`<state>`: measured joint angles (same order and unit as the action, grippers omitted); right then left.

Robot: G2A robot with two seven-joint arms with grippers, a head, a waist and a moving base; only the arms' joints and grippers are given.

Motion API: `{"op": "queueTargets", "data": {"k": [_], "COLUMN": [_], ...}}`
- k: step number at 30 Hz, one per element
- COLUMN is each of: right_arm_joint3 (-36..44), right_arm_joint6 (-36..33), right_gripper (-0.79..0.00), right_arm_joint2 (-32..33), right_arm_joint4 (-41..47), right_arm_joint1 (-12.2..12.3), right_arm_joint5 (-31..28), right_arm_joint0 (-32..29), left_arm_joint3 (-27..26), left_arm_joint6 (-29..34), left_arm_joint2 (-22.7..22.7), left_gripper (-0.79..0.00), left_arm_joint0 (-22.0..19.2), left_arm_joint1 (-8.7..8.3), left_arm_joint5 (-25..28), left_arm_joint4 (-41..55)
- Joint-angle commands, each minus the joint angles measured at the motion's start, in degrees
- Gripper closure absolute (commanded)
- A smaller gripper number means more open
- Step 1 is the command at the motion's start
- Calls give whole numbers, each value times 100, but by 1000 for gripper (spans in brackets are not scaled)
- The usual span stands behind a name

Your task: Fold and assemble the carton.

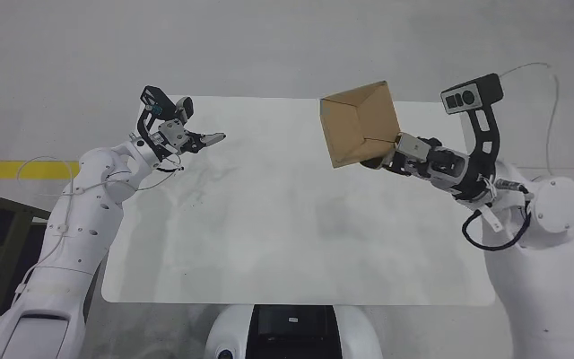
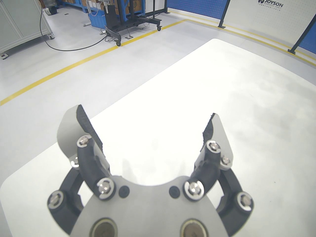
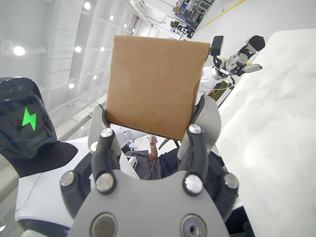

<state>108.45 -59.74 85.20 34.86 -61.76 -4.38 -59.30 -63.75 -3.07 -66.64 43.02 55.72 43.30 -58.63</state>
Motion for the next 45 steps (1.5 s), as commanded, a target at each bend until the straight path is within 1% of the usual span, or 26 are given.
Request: {"op": "queueTargets", "data": {"k": [1,9,16,26,29,39,40,42,45], "right_arm_joint3": [21,-102,-139,-387,-496,-725,-736,-721,-757], "right_arm_joint6": [-63,-214,-174,-277,-222,0,52,141,208], "right_gripper": [-366,-388,-385,-376,-382,-391,-391,-403,-446], "right_arm_joint2": [8,-32,-152,-487,-596,-1004,-1046,-1161,-1322], "right_arm_joint4": [70,55,-452,-934,-1444,-2656,-2932,-3297,-3548], "right_arm_joint1": [7,41,80,118,146,195,207,214,211], "right_arm_joint5": [-12,144,287,572,736,1141,1199,1301,1438], "right_arm_joint0": [-45,-190,-420,-634,-702,-747,-729,-711,-670], "left_arm_joint3": [0,0,0,0,0,0,0,0,0], "left_arm_joint6": [0,0,0,0,0,0,0,0,0], "left_arm_joint2": [0,0,0,0,0,0,0,0,0], "left_gripper": [-785,-785,-785,-785,-785,-785,-785,-785,-785], "left_arm_joint0": [0,0,0,0,0,0,0,0,0], "left_arm_joint1": [0,0,0,0,0,0,0,0,0], "left_arm_joint5": [0,0,0,0,0,0,0,0,0], "left_arm_joint4": [0,0,0,0,0,0,0,0,0]}}
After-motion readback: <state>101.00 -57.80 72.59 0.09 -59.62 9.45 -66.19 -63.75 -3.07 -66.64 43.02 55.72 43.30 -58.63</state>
